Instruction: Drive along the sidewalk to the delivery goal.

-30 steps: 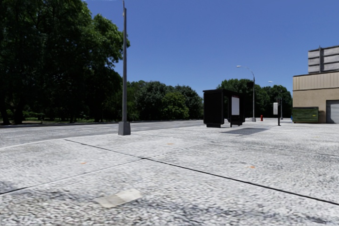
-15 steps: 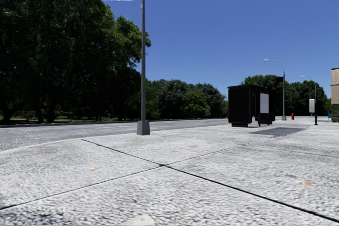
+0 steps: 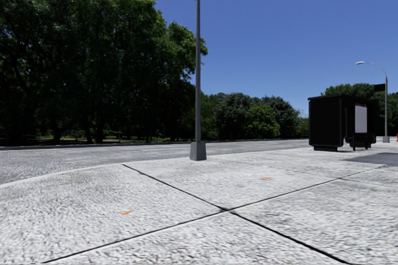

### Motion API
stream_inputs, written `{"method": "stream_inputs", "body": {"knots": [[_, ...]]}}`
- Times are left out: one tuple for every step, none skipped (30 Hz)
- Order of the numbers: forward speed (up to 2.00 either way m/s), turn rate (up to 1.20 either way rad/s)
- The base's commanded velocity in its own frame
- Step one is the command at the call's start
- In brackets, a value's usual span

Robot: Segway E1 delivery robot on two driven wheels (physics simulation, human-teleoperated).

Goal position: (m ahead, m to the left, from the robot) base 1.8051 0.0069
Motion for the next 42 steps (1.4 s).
{"method": "stream_inputs", "body": {"knots": [[1.10, 0.31], [1.10, 0.31], [1.10, 0.22], [1.10, 0.15], [1.10, 0.04], [1.10, 0.04], [1.10, 0.00], [1.10, 0.00], [1.10, 0.00], [1.10, 0.00], [1.10, 0.01], [1.10, 0.07], [1.10, 0.07], [1.10, 0.17], [1.10, 0.21], [1.10, 0.21], [1.10, 0.22], [1.10, 0.22], [1.10, 0.22], [1.10, 0.22], [1.10, 0.20], [1.10, 0.18], [1.10, 0.18], [1.10, 0.17], [1.10, 0.17], [1.10, 0.17], [1.10, 0.13], [1.10, 0.06], [1.10, 0.00], [1.10, 0.00], [1.10, 0.00], [1.10, 0.00], [1.10, 0.00], [1.10, 0.00], [1.10, 0.00], [1.10, 0.00], [1.10, 0.00], [1.10, 0.00], [1.10, 0.00], [1.10, 0.00], [1.10, 0.00], [1.10, 0.00]]}}
